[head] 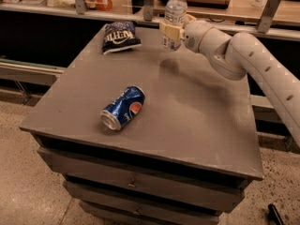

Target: Move blue plastic bottle near blue chip bag

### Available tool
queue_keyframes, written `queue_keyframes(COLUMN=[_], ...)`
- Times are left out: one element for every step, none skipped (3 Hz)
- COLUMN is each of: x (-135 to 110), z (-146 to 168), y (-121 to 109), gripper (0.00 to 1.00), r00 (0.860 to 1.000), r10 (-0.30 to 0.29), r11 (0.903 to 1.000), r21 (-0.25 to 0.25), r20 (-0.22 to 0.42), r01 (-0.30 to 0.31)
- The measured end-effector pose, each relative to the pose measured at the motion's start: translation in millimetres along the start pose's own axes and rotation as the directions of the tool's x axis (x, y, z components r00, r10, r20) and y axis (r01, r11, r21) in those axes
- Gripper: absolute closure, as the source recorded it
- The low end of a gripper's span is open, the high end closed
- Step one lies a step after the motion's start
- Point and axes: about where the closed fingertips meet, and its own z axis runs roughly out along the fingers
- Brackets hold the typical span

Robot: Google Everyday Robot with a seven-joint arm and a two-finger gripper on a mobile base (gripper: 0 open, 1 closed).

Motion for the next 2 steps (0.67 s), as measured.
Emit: queue_keyframes(x=[5.3, 20.8], z=[29.8, 54.9], y=[1.6, 6.7], gripper=[1.00, 1.00], r00=[1.000, 0.998], r10=[-0.019, -0.038], r11=[0.9992, 0.9954], r21=[-0.034, -0.090], r20=[-0.011, -0.043], r01=[0.019, 0.034])
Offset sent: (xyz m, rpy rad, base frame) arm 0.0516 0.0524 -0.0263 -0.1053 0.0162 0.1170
